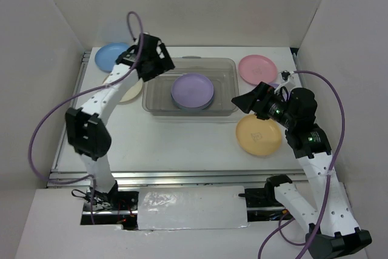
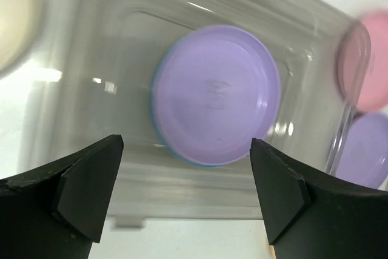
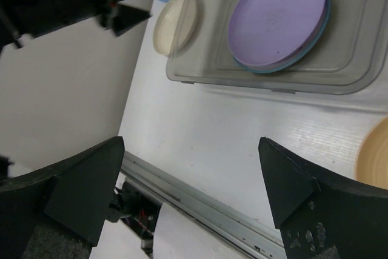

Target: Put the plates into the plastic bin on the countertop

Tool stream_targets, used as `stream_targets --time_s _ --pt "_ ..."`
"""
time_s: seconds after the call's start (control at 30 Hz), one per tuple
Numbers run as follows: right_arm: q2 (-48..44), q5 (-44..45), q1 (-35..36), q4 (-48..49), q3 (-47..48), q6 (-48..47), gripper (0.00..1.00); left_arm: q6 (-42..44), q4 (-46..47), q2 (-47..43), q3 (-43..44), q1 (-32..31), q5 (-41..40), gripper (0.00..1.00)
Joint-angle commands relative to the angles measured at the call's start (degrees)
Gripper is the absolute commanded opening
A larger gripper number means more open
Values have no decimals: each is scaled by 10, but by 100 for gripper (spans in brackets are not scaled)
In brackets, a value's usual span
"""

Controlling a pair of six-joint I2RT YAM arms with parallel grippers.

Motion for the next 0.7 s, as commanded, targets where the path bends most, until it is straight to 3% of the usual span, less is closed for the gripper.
stream_targets --time_s 0.0,0.17,0.33,0.5,0.67 --pt "1 55 6 20 -18 2 100 -51 25 -77 -100 94 -46 99" --pt "-19 96 -11 16 -54 16 100 -62 86 -148 -242 237 -29 99" --pt "-52 87 -22 2 -77 14 100 -49 82 -68 -238 339 21 99" --pt "-84 57 -34 -14 -78 4 100 -59 116 15 -215 372 63 99" --pt "-90 44 -39 -35 -63 -12 100 -46 104 81 -158 373 52 99"
